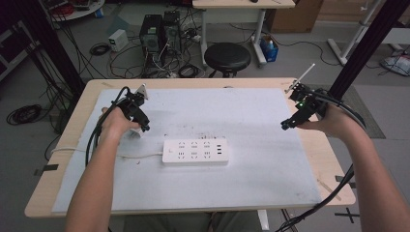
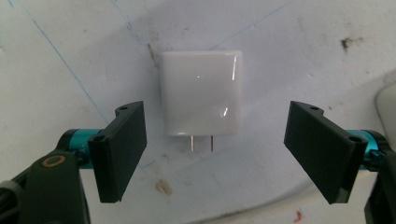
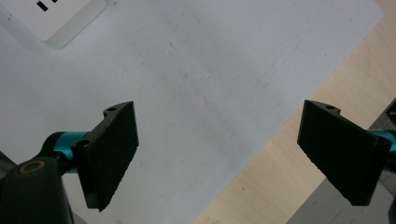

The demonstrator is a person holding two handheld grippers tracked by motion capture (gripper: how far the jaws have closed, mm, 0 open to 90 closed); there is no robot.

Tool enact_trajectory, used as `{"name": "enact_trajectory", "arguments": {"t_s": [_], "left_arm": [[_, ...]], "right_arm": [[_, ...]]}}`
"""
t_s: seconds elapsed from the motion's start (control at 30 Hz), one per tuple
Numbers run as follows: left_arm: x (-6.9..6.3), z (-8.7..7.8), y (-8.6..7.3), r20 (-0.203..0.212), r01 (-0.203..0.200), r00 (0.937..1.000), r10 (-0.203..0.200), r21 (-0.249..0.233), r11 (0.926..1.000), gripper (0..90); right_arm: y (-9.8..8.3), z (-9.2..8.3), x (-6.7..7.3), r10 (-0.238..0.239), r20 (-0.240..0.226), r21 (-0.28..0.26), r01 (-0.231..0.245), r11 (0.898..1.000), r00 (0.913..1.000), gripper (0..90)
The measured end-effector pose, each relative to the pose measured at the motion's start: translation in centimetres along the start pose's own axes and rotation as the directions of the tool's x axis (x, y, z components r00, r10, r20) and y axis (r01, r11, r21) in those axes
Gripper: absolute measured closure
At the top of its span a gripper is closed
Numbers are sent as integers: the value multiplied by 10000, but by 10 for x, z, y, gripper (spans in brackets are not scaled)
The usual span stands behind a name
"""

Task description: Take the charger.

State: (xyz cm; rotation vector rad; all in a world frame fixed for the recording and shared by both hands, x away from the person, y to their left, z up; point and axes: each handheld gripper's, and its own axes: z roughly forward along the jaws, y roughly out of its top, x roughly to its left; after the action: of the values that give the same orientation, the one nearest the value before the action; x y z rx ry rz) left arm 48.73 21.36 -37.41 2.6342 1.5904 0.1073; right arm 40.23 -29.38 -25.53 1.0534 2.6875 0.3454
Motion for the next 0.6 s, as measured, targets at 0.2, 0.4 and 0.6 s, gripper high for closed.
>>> {"name": "enact_trajectory", "arguments": {"t_s": [0.2, 0.4, 0.6], "left_arm": [[0, 16, 5, -63, 8, 10000, -7, 162, 9999, 212], [2, 26, 6, -101, 32, 9999, -28, 356, 9994, 216], [5, 32, 5, 12, 10, 10000, -10, 537, 9986, 264]], "right_arm": [[-1, 5, -1, 14, -32, 27, -14, 10000, 10000, 120], [-1, 8, -1, 9, -40, 69, -8, 10000, 10000, 120], [-1, 8, -2, 32, -29, 54, -32, 10000, 10000, 120]]}}
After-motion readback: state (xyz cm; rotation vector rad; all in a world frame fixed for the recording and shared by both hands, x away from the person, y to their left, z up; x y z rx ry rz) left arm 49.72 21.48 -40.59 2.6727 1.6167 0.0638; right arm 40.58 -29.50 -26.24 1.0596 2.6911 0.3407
